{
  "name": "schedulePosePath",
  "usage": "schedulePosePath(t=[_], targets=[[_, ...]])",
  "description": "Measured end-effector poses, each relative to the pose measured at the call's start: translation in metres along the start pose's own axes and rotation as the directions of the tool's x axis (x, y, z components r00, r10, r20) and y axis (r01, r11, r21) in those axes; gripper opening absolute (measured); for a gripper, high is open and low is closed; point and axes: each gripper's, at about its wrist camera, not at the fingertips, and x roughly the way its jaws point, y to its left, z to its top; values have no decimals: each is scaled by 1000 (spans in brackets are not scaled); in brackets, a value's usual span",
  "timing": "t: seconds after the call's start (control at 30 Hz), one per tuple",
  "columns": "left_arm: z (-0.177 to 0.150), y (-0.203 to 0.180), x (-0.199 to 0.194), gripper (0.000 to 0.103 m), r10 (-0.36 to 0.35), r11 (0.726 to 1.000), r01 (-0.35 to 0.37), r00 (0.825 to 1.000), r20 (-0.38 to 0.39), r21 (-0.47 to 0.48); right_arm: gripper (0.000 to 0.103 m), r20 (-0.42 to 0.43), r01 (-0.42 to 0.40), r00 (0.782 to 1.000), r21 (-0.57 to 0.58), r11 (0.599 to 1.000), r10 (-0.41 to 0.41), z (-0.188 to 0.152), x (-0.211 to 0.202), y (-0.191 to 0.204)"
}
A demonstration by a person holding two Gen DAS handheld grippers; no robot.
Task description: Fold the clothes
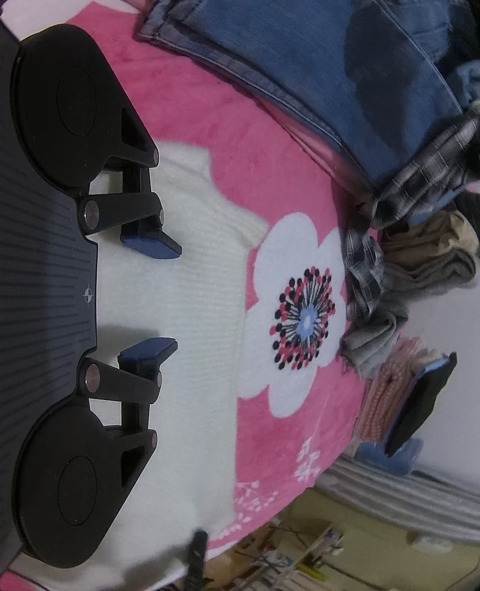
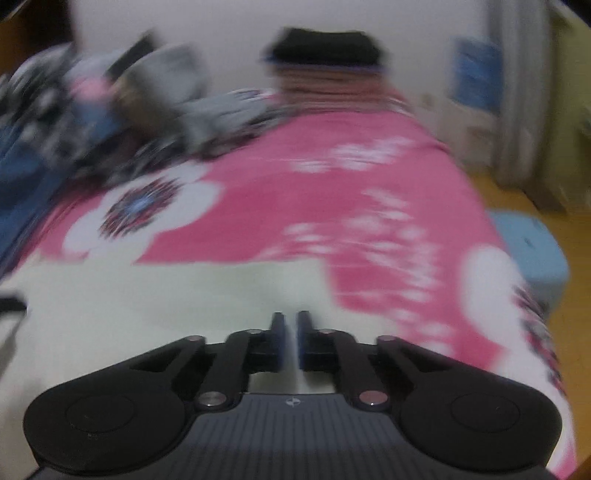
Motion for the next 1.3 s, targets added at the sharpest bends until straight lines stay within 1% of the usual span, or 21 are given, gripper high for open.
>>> schedulePosePath(t=[0.03, 0.13, 0.2, 0.3, 0.4, 0.47, 0.5, 0.53, 0.6, 0.63, 0.7, 0.73, 0.8, 0.9, 0.97, 1.03, 1.1, 1.17, 1.23, 1.27, 1.3], targets=[[-2, -2, 2, 51, 3, 1000, -3, 1000, 6, 10, 0, 2, -3, 1000, 27, 1000, 3, 0, -4, -8], [-3, -4, -10, 53, 6, 1000, -6, 1000, 19, 18, 0, 25, 38, 999, -4, 999, -38, 2, -17, 0], [-4, -6, -17, 53, 7, 1000, -8, 1000, 28, 24, 2, 43, 18, 999, 6, 1000, -19, 3, -30, 10], [-5, -8, -28, 59, 10, 999, -11, 999, 42, 31, 6, -12, -110, 994, -20, 994, 110, -2, -34, 37], [-6, -10, -40, 61, 12, 999, -14, 998, 55, 39, 9, -78, -232, 971, -91, 968, 226, -19, -25, 78], [-14, -12, -47, 61, 4, 999, -4, 1000, 15, 50, 10, -133, -306, 947, -90, 948, 293, -28, -12, 101], [-19, -12, -50, 61, 0, 998, 1, 1000, -11, 55, 10, -143, -307, 945, -85, 948, 293, -31, -9, 102], [-24, -12, -52, 61, 0, 998, 3, 999, -45, 65, 10, -146, -294, 949, -81, 952, 281, -33, -7, 99], [-36, -12, -54, 60, 22, 996, -15, 997, -77, 85, 6, -154, -269, 955, -75, 960, 255, -37, -4, 94], [-41, -11, -58, 60, 20, 995, -14, 997, -69, 96, 6, -142, -240, 963, -55, 969, 230, -37, -9, 83], [-48, -7, -67, 60, 15, 994, -10, 999, -47, 111, 4, -106, -126, 987, -9, 992, 124, -37, -27, 47], [-50, -6, -69, 60, 11, 994, -7, 999, -39, 109, 2, -96, -77, 992, 26, 997, 80, -38, -36, 28], [-52, -1, -72, 60, -3, 996, 5, 1000, -24, 92, 0, -93, -24, 995, 141, 990, 38, -43, -56, -8], [-51, 0, -76, 60, -16, 996, 17, 1000, -16, 86, 1, -87, 36, 996, 155, 987, -23, -49, -88, -17], [-50, -3, -82, 61, -22, 995, 23, 1000, -11, 100, 7, -70, -20, 997, 93, 995, 26, -53, -107, 7], [-53, -7, -87, 61, -25, 992, 27, 1000, -17, 124, 11, -58, -116, 991, 33, 993, 118, -61, -116, 40], [-58, -9, -90, 61, -19, 991, 24, 999, -36, 133, 13, -79, -231, 970, -17, 973, 229, -75, -116, 71], [-66, -11, -93, 60, 5, 990, 2, 999, -52, 144, 13, -120, -295, 951, -62, 954, 286, -88, -110, 94], [-74, -11, -96, 60, 34, 987, -26, 998, -47, 158, 13, -119, -289, 953, -91, 953, 278, -99, -110, 97], [-77, -10, -97, 60, 51, 986, -44, 998, -42, 161, 10, -113, -275, 958, -80, 958, 265, -103, -111, 89], [-78, -9, -97, 60, 62, 985, -54, 997, -42, 162, 9, -107, -269, 959, -31, 963, 264, -106, -113, 72]])
